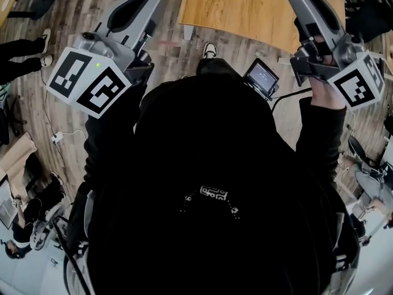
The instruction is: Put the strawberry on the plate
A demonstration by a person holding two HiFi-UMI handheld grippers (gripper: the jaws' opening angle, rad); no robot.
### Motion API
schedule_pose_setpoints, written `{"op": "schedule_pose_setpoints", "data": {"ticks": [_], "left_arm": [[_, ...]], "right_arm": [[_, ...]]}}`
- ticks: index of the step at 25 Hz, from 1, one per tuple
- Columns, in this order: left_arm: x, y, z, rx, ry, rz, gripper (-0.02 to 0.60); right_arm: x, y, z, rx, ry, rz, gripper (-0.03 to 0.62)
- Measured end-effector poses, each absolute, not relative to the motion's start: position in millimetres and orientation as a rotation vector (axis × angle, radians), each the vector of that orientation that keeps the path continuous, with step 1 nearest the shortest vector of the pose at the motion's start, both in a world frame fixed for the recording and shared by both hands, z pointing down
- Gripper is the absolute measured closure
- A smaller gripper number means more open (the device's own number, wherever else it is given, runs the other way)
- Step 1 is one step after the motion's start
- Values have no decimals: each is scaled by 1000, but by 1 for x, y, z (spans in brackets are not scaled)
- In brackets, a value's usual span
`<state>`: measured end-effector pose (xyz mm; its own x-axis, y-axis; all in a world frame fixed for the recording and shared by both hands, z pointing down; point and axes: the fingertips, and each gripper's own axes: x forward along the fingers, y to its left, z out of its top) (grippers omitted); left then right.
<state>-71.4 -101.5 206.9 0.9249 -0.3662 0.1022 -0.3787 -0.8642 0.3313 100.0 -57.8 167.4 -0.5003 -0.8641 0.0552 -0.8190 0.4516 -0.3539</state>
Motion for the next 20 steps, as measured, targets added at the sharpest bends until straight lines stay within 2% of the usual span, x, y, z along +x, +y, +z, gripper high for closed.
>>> {"op": "schedule_pose_setpoints", "data": {"ticks": [9,15,20], "left_arm": [[-61,-105,209,2726,-511,56,583],[20,-123,197,2739,-450,109,583],[43,-128,212,2733,-436,159,583]], "right_arm": [[106,-61,167,-1506,2561,-519,471],[177,-80,161,-1514,2529,-546,471],[203,-88,180,-1510,2501,-571,471]]}}
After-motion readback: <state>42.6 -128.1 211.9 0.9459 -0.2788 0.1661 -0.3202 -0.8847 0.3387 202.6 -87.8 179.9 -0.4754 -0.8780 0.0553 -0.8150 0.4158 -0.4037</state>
